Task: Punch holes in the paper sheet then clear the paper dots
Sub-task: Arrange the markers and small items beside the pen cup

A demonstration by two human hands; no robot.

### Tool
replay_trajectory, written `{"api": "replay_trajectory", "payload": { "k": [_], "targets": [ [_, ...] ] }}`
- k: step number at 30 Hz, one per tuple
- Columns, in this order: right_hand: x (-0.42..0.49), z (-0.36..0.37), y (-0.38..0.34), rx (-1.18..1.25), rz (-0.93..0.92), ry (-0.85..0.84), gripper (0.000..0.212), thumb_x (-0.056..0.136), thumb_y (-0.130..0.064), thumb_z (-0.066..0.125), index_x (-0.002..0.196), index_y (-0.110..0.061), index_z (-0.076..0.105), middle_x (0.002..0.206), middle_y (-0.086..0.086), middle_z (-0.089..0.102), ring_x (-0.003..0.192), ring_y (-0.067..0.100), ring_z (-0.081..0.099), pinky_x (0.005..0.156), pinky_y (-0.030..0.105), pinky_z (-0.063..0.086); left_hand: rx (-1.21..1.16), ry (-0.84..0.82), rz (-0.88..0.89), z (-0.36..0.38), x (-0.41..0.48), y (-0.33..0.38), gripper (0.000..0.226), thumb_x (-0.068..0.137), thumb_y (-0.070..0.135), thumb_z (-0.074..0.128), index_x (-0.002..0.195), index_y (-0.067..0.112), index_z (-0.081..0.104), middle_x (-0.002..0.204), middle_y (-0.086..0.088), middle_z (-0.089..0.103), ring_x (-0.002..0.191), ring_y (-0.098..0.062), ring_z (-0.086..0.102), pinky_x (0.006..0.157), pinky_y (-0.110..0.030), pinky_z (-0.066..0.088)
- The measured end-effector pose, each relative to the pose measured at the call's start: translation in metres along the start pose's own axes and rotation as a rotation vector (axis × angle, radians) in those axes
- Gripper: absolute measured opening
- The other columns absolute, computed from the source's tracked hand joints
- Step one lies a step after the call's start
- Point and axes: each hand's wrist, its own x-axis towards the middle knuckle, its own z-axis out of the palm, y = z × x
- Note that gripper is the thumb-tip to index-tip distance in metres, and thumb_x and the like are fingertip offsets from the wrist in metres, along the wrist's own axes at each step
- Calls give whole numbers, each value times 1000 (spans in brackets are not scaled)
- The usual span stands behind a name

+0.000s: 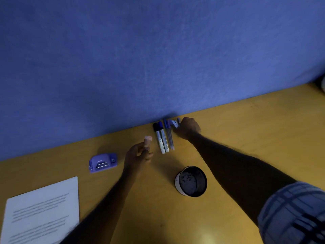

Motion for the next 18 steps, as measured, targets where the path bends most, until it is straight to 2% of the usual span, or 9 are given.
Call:
{"api": "replay_trajectory", "payload": {
  "k": [2, 5, 6, 9, 12, 14, 15, 16, 18],
  "targets": [
    [5, 2, -1, -23, -14, -3, 50, 82, -58, 64, 99, -12, 64, 88, 5, 66, 79, 20, 65, 66, 37, 59, 105, 0, 14, 6, 8, 3, 23, 96, 21, 57, 101, -1, 64, 65, 1, 57, 64, -16, 56, 60, -33, 49],
    [10, 5, 2, -24, -39, 16, 46, 82, -56, 66, 97, -13, 63, 82, 1, 64, 72, 16, 62, 54, 29, 50, 287, 42, 65, 14, 16, 10, 29, 97, 34, 55, 91, 7, 65, 80, -19, 62, 74, -22, 59, 70, -39, 53],
    [11, 6, 3, -30, -48, 25, 46, 82, -57, 66, 97, -13, 63, 83, 1, 64, 72, 15, 62, 53, 28, 48, 307, 52, 77, 16, 18, 12, 30, 97, 38, 53, 88, 13, 65, 81, -17, 63, 73, -20, 58, 67, -32, 50],
    [13, 6, 7, -27, -46, 14, 44, 80, -49, 71, 104, -14, 62, 91, 2, 66, 78, 16, 62, 60, 30, 54, 369, 71, 102, 24, 21, 19, 36, 96, 51, 47, 81, 26, 67, 69, 11, 66, 68, 2, 60, 56, -9, 40],
    [5, 2, 11, 43, -49, 73, 46, 79, -43, 73, 114, -15, 59, 101, 1, 64, 84, 17, 63, 70, 37, 59, 359, 55, 111, 31, 25, 21, 38, 96, 53, 46, 86, 26, 71, 74, 14, 70, 72, 11, 61, 57, -2, 40],
    [-7, -2, 13, 151, -115, 161, 39, 83, -38, 70, 112, -15, 59, 97, 1, 64, 81, 16, 63, 67, 37, 58, 294, 51, 62, 35, 30, 17, 30, 94, 44, 55, 98, 20, 72, 87, 5, 73, 76, 1, 65, 61, -7, 45],
    [-12, -3, 13, 206, -171, 170, 31, 85, -36, 68, 106, -14, 62, 93, 1, 65, 77, 15, 62, 65, 37, 57, 242, 55, 28, 38, 33, 15, 25, 92, 35, 60, 104, 15, 71, 93, -1, 74, 80, -6, 67, 67, -17, 51],
    [-19, -4, 13, 269, -225, 133, 24, 87, -33, 67, 99, -13, 65, 88, 2, 66, 73, 16, 62, 65, 39, 56, 196, 50, 4, 42, 34, 16, 23, 90, 24, 64, 108, 11, 69, 96, -7, 73, 82, -13, 69, 70, -25, 54],
    [-33, -4, 12, 428, -234, -67, 21, 88, -30, 66, 87, -10, 70, 82, 5, 69, 69, 16, 64, 67, 43, 55, 162, 19, -3, 50, 35, 18, 22, 86, 11, 64, 107, 5, 68, 92, -12, 73, 73, -17, 67, 64, -30, 52]
  ]
}}
